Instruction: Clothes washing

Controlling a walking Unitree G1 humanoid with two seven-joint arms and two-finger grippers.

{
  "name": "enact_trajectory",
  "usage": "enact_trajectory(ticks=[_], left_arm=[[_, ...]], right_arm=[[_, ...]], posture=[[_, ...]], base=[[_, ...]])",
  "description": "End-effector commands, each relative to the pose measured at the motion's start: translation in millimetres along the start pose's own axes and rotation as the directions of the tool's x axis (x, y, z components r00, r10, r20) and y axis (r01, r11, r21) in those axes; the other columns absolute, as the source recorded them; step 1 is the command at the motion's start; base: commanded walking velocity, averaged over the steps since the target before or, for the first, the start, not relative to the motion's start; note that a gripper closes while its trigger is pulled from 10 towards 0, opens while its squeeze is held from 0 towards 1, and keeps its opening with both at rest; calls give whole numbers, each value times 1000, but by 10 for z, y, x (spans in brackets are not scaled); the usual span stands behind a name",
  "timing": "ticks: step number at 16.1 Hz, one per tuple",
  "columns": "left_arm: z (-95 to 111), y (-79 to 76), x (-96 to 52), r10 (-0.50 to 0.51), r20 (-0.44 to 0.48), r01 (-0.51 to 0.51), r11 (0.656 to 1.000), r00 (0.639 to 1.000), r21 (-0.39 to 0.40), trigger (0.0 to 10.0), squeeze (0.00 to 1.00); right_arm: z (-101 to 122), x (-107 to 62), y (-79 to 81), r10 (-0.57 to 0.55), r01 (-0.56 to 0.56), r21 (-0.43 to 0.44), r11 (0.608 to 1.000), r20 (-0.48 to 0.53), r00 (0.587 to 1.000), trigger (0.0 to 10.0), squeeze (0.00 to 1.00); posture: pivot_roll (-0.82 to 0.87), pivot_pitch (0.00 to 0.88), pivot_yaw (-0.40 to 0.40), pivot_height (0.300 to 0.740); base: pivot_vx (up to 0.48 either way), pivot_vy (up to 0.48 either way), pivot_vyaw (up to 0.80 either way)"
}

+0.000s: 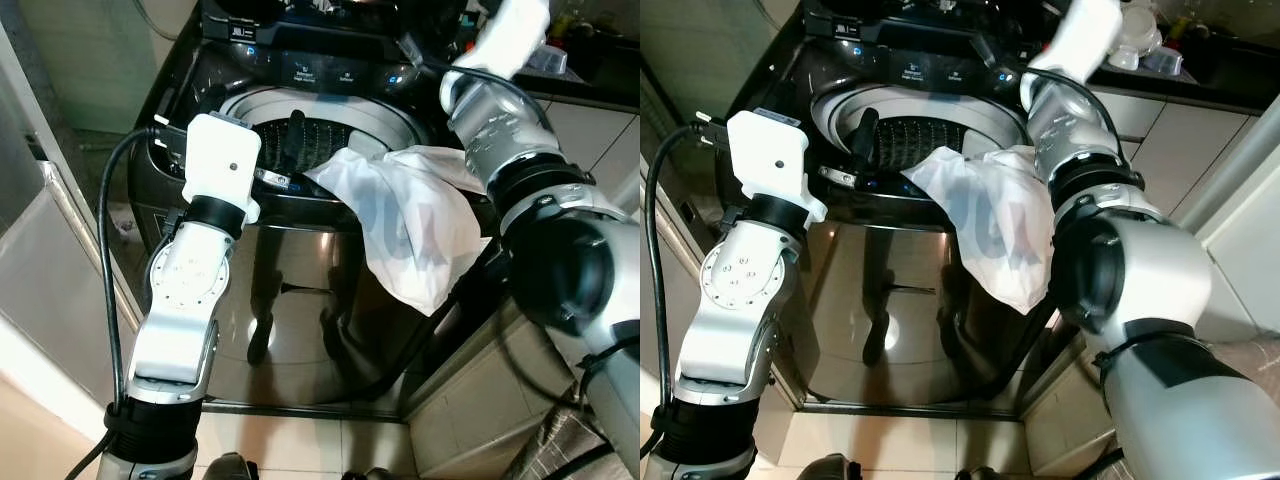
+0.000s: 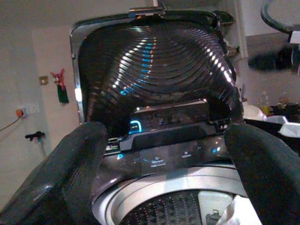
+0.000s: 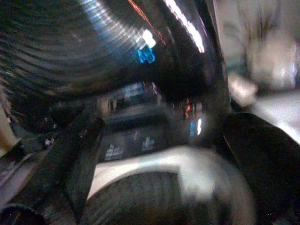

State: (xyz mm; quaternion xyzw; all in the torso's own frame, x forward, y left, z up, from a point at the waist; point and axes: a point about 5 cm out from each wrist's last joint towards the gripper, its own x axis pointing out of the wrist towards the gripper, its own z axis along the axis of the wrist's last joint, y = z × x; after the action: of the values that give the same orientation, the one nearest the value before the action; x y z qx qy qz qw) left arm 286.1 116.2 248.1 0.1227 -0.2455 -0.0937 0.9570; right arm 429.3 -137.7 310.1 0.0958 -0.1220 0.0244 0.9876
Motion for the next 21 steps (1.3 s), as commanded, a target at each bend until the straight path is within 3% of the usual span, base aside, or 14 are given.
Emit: enact_trajectory(ticks=[1, 2, 3, 4, 5, 7, 8, 9, 11, 15, 18, 21], left_arm=[[-38, -43, -16, -10, -22, 10, 1000, 1000, 1, 10000, 0], [-73, -85, -38, -34, -40, 33, 999, 999, -17, 10000, 0], [-73, -85, -38, -34, -40, 33, 999, 999, -17, 10000, 0], [-138, -133, -66, -60, -68, 58, 998, 996, -33, 10000, 0], [-190, -157, -89, -73, -87, 71, 997, 994, -30, 10000, 0], [-309, -180, -166, -83, -133, 78, 996, 988, -45, 10000, 0], [-317, -167, -174, -72, -137, 66, 997, 988, -47, 10000, 0], [-316, -153, -173, -60, -137, 54, 997, 989, -48, 10000, 0], [-274, -66, -172, -23, -126, 17, 999, 992, -43, 10000, 0], [-185, -3, -368, -76, -121, 79, 997, 990, 16, 10000, 0], [-126, 100, -516, -16, -143, 22, 999, 990, 42, 10000, 0], [-102, 144, -557, 16, -149, -9, 999, 989, 52, 10000, 0]], right_arm=[[101, -19, -42, 34, -19, -138, 990, 105, 994, 10000, 0], [35, -165, -108, 80, -13, -254, 967, 253, 964, 10000, 0], [35, -165, -108, 80, -13, -254, 967, 253, 964, 10000, 0], [-183, -509, -282, 77, 29, -291, 956, 349, 934, 10000, 0], [-296, -728, -362, 75, 44, -304, 952, 371, 926, 10000, 0], [-662, -1387, -579, 119, 30, -409, 912, 336, 934, 10000, 0], [-802, -1595, -569, 190, -52, -415, 908, 298, 935, 10000, 0], [-901, -1679, -552, 231, -101, -431, 897, 261, 937, 10000, 0], [-1373, -1937, -521, 231, -207, -295, 933, 46, 972, 10000, 0], [-1790, -2023, -293, 268, -288, -178, 941, -128, 955, 10000, 0], [-1887, -1936, -229, 256, -281, -159, 946, -160, 953, 10000, 0], [-1925, -1819, -189, 245, -273, -178, 945, -167, 955, 10000, 0]], posture=[[82, 0, -113, 740], [56, 4, -105, 740], [56, 4, -105, 740], [12, 15, -87, 740], [0, 20, -80, 740], [-47, 48, -40, 740], [-52, 55, -28, 740], [-52, 55, -28, 740], [-20, 94, 4, 740], [55, 164, 25, 740], [114, 187, 14, 740], [135, 183, 0, 740]], base=[[0, 0, 0], [0, 0, 0], [0, 0, 0], [0, 0, 0], [0, 0, 0], [0, 0, 0], [0, 0, 0], [0, 0, 0], [0, 0, 0], [0, 0, 0], [0, 0, 0], [0, 0, 0]])
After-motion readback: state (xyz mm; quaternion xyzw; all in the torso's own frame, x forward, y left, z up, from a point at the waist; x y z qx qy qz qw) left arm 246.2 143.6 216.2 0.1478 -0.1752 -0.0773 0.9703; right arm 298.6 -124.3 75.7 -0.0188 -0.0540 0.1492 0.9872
